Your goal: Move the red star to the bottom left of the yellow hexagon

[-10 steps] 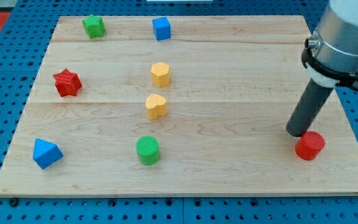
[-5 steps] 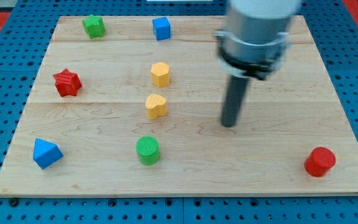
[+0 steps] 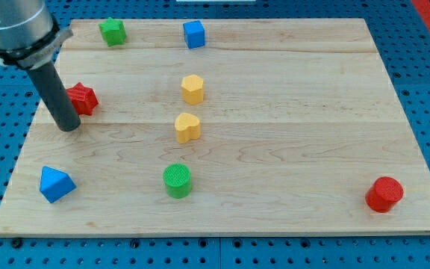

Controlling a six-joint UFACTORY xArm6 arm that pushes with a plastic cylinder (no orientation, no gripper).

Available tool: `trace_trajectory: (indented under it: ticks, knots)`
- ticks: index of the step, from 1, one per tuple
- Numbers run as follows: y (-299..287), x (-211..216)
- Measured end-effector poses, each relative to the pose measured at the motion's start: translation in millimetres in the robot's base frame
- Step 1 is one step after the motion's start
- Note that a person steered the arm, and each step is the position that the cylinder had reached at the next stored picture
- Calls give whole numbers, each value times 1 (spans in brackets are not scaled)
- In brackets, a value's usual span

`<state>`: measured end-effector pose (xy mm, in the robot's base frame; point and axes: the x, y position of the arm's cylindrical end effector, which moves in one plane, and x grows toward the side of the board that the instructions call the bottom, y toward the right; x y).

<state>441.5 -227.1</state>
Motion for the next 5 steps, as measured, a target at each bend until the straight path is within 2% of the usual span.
trace_trajectory:
  ticks: [1, 2, 3, 4, 5]
  knots:
    - [12, -32]
    - [59, -38]
    - [37, -44]
    - [34, -5]
    - [-1, 9]
